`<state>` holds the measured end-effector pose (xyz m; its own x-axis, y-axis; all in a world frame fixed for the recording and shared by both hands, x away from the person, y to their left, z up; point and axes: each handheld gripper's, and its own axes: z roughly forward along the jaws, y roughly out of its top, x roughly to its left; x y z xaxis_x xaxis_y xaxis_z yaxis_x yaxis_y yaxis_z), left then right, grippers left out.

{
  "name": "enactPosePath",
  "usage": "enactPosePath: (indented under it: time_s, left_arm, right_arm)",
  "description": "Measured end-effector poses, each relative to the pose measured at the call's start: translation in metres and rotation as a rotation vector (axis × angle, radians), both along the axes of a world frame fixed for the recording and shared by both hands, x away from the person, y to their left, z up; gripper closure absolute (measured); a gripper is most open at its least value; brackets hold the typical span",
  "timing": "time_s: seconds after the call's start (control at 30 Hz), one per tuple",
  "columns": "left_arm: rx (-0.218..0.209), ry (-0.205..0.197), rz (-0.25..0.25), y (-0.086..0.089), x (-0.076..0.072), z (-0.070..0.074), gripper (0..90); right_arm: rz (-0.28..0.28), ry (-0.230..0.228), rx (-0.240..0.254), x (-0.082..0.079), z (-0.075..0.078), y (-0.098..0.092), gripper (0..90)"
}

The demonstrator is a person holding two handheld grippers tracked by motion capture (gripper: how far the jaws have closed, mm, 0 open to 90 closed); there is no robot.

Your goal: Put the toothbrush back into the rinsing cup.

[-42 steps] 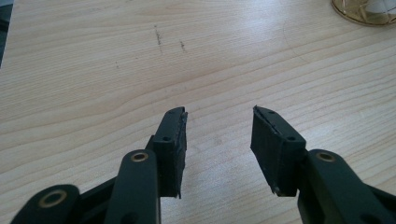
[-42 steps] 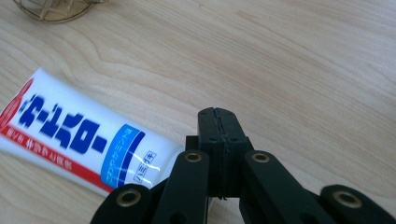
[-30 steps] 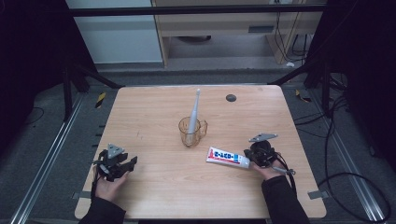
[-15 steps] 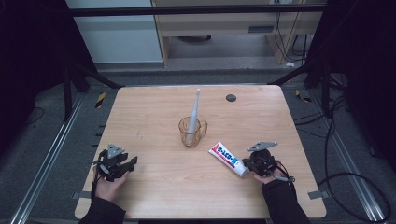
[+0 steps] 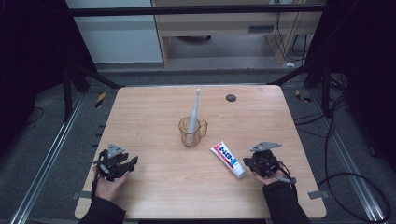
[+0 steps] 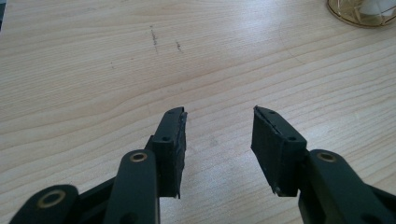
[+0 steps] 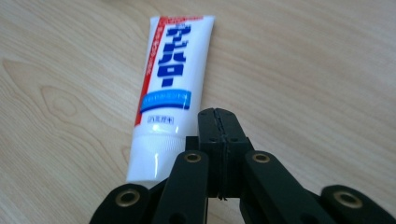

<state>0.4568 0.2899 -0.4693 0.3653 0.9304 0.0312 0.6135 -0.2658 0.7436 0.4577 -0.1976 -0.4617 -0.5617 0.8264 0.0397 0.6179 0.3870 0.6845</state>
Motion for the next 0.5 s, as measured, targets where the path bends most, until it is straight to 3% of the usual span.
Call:
enactPosePath:
  time_s: [0.2, 0.5]
  left_arm:
    - [0.000, 0.001, -0.001, -0.001, 0.001, 0.000, 53.9]
    - [0.001, 0.004, -0.002, -0.001, 0.001, -0.001, 53.8]
  right_arm:
    - [0.012, -0.047, -0.009, -0.001, 0.017, 0.007, 77.1]
    - [-0.013, -0.016, -0.005, 0.004, 0.025, 0.017, 57.6]
